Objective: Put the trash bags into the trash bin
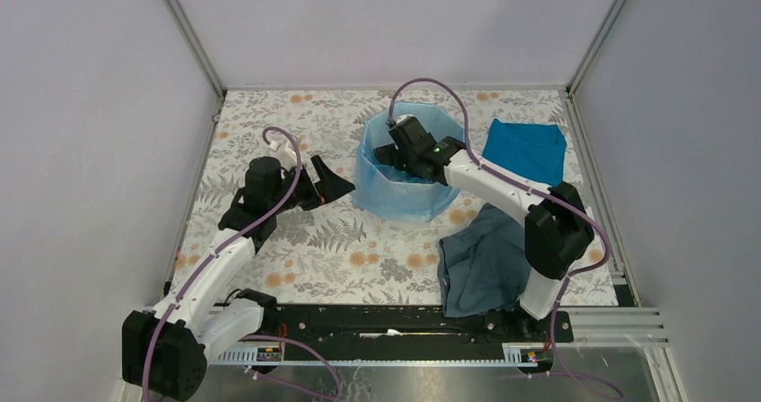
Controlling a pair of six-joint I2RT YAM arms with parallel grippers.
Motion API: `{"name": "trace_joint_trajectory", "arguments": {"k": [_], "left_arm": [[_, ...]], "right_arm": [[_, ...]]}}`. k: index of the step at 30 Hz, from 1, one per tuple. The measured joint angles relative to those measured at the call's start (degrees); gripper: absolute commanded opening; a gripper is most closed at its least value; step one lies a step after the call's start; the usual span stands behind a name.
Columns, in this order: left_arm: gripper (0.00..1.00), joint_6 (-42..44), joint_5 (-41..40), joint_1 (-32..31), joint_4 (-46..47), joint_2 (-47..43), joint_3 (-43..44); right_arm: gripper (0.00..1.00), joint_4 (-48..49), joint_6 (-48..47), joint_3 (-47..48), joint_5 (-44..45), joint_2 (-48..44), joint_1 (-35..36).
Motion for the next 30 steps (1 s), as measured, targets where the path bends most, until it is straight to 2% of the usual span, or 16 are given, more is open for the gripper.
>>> {"name": "trace_joint_trajectory", "arguments": {"k": [6,9,14,18,23,30], "left_arm": [[0.93,0.0,1.2,0.0,0.0,1.1,0.4],[0.93,0.3,1.6,0.0,-0.5,1.1,0.9],[0.94,0.9,1.8,0.0,-1.0,1.0,1.7],[0.94,1.2,1.9,-0.1,-1.8,0.9,1.7],[0.94,1.3,1.9,-0.3,-1.8,0.9,1.8],[0.94,1.3,1.9,-0.7,-1.8,0.9,1.8]], "right_arm": [[0.98,-4.9,0.0,6.5,0.7,-4.1,0.0],[0.86,-6.9,-0.1,9.5,1.8,-5.4,0.0],[0.58,-12.7,-0.7,12.4,3.2,-5.4,0.0],[0.42,-15.9,-1.1,12.0,3.5,-5.4,0.5],[0.2,-15.1,-1.8,8.4,3.0,-5.2,1.0],[0.1,-11.5,-1.8,6.5,2.3,1.1,1.0]]}}
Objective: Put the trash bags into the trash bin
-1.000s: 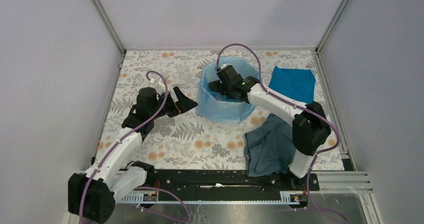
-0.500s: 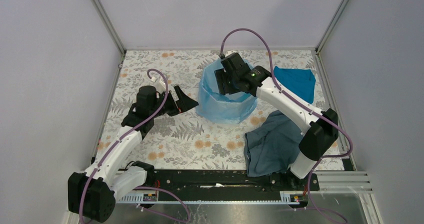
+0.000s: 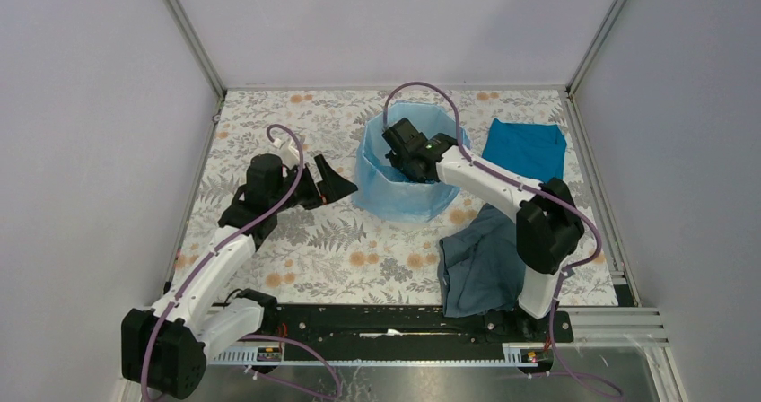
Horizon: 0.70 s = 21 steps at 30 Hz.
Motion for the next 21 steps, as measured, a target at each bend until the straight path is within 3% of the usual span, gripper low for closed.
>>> {"name": "trace_joint_trajectory", "arguments": {"k": [10,21], "left_arm": [[0.94,1.0,-1.4,0.0,-1.8,-1.8,0.8],[0.95,3.7,-1.8,-0.2,-7.1,-2.5,6.6]], "right_arm": [[0.08,6.2,0.7,-4.4,-2.2,5.4,0.0],[0.41,2.7,1.7,0.4,-3.4,3.6,0.0]]}}
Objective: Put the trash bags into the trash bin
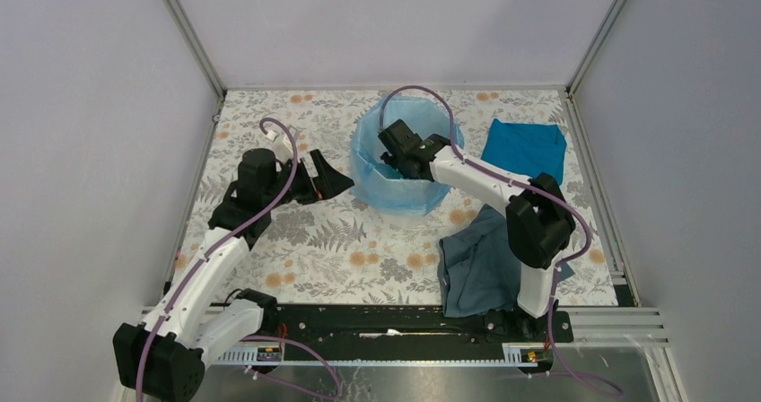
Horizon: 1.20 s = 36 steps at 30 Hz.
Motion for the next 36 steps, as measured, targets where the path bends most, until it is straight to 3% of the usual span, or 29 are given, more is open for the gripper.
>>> {"name": "trace_joint_trajectory", "arguments": {"k": [5,11,19,24,28,32,36], "left_arm": [[0.95,1.6,-1.0,0.0,-2.1,0.0,4.0],[0.95,2.1,-2.1,0.0,-5.4,-0.1,4.6],[0.95,-2.1,-2.1,-0.1,-7.3,-2.4,3.3],[0.95,-4.3,-2.1,-0.6,-7.4,-3.5,2.6],[0.96,-4.2,-2.1,-0.8,-7.5,-3.2,2.6],[0.98,-3.4,-2.5,-0.8,-7.8,-2.4,3.0],[0.99,-2.5,-2.5,-0.8,-7.9,-2.3,3.0]], "right_arm": [[0.66,-2.5,-0.2,2.3,0.2,-6.5,0.0],[0.79,-4.6,-1.7,7.8,0.4,-10.6,0.0],[0.81,-7.6,-5.5,12.4,1.2,-11.4,0.0],[0.9,-9.9,-7.3,16.0,2.9,-14.2,0.0],[0.99,-11.6,-8.3,16.0,5.4,-22.2,0.0],[1.0,-12.3,-8.2,12.7,6.9,-34.2,0.0],[1.0,-13.2,-7.3,3.1,5.4,-47.0,0.0]]}}
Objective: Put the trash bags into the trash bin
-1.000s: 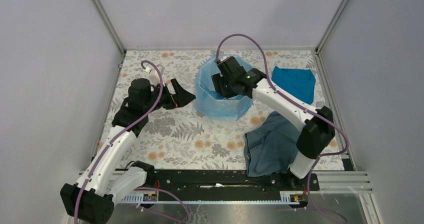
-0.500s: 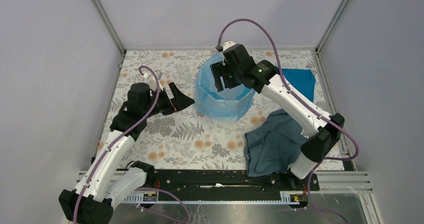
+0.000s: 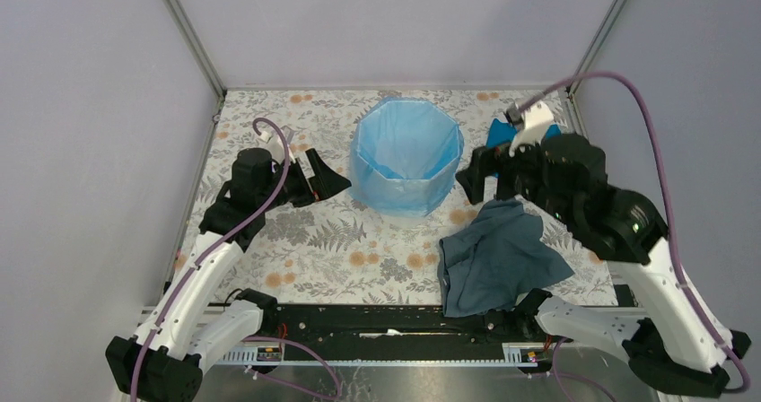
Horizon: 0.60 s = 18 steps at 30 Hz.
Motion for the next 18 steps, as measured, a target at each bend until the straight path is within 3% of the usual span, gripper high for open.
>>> {"name": "trace_joint_trajectory", "arguments": {"k": [8,12,18], "left_arm": [[0.99,0.0,1.0,0.0,0.9,-1.9,-3.9],[0.99,0.0,1.4,0.0,0.9,-2.3,-4.7],[0.99,0.2,1.2,0.0,0.9,-6.4,-4.7]], "right_arm": [[1.0,5.4,5.5,-26.9,-10.8,-14.3,0.0],[1.0,19.5,7.6,-44.9,-13.8,-15.3,0.0],[1.0,43.7,5.7,-66.8,-8.2,-14.5,0.0]]}}
